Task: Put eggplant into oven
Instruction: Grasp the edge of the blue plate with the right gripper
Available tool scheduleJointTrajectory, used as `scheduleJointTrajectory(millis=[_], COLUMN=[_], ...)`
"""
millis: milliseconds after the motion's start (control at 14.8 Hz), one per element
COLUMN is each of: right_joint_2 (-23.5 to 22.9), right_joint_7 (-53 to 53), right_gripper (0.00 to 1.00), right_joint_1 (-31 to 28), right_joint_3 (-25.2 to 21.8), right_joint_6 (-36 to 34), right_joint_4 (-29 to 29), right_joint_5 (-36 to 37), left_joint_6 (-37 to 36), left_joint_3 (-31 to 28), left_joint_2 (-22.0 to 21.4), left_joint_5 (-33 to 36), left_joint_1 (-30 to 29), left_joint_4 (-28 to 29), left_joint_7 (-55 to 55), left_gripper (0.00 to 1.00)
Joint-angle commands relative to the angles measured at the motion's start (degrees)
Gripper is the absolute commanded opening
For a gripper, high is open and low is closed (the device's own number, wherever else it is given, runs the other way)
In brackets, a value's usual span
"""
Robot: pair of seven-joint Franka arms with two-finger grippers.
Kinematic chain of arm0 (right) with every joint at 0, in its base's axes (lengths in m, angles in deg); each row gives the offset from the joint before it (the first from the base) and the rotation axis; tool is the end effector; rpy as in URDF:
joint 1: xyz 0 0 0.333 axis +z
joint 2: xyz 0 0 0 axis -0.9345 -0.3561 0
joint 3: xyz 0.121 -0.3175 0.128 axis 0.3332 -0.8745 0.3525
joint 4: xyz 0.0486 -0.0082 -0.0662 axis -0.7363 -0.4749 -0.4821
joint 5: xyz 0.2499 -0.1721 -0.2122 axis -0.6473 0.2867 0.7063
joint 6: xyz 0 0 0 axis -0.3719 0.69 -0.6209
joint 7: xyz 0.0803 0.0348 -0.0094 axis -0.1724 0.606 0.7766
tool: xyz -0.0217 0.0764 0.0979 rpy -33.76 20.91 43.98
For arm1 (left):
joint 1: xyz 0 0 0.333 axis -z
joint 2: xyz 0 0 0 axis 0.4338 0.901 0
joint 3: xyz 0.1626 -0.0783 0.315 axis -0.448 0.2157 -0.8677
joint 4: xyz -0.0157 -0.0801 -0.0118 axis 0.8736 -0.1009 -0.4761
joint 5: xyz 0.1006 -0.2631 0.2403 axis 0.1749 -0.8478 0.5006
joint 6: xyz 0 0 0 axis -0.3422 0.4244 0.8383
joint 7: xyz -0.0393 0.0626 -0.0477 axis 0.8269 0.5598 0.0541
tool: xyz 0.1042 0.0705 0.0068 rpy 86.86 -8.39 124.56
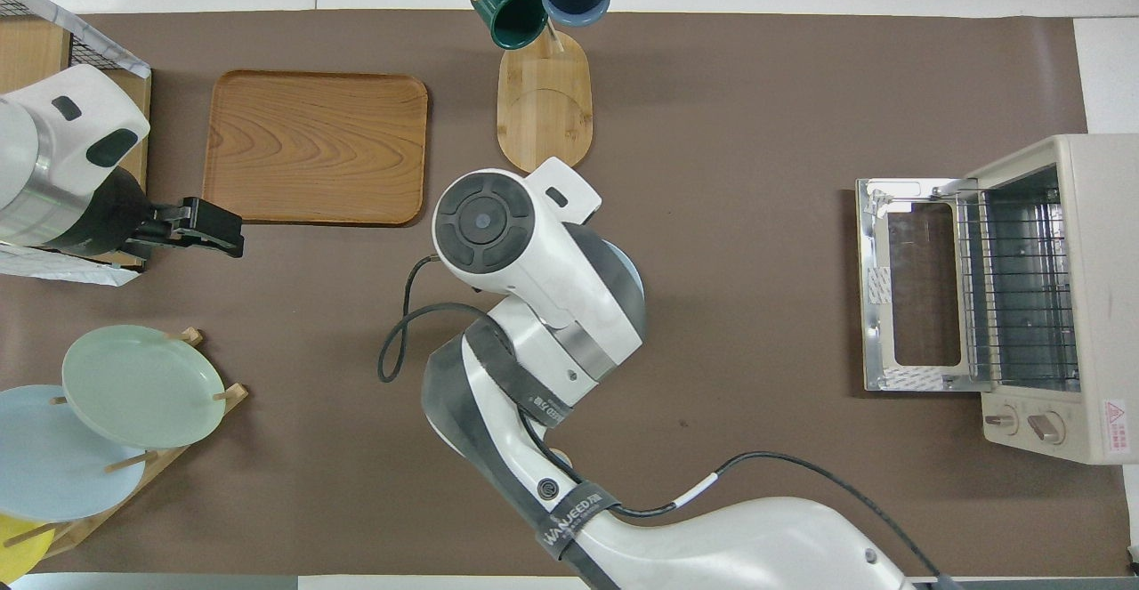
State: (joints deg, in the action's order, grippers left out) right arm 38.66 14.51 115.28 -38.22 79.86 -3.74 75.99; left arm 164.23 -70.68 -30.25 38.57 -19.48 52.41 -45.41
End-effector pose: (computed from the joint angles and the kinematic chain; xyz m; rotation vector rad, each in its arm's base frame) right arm 0.5432 0.4619 0.4237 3.1067 0.0206 0.1019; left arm 0.5154 -0.0878 0.5944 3.0841 -0.1184 -0.1726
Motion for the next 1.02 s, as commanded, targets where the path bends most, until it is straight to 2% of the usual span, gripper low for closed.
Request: scheduleJointTrajectory(millis=[0,135,271,406,677,813,948], right_joint_2=[-1.82,-1.91,-1.91,-1.91,-1.2,-0.59,-0.06], right_joint_7=[1.32,1.41,1.14,1.05,0.44,0.44,0.44], right_gripper=[1.0,1.0,0.99,0.77,0.61,0.48,0.28], right_joint_1=[0.53,1.23,2.73,3.43,3.87,3.87,4.22], right_joint_3=[0.01,0.62,0.62,0.62,0.62,0.62,0.62], right_joint_6=[3.51,5.7,12.55,16.17,15.56,15.57,15.56], right_joint_4=[1.91,0.07,-5.72,-9.07,-11.98,-13.21,-15.05], right_joint_5=[-1.35,-1.17,-0.91,-0.64,-0.29,-0.29,-0.03], left_joint_6=[-3.61,-3.62,-2.57,-0.81,-1.59,-1.42,-0.72], left_joint_3=[0.5,0.5,0.5,0.5,0.5,0.59,0.5], left_joint_2=[-3.07,-3.51,-3.34,-2.73,-1.67,-1.93,-1.76], left_joint_5=[2.47,2.65,2.74,2.74,2.74,2.65,2.65], left_joint_1=[-0.61,-0.35,-0.08,0.18,0.01,-0.25,-0.34], left_joint_4=[2.47,2.39,1.77,-0.24,-2.63,-2.27,-2.27], left_joint_7=[2.16,2.52,2.52,2.25,2.16,1.99,2.16], left_gripper=[1.0,1.0,1.0,1.0,1.0,1.0,1.0])
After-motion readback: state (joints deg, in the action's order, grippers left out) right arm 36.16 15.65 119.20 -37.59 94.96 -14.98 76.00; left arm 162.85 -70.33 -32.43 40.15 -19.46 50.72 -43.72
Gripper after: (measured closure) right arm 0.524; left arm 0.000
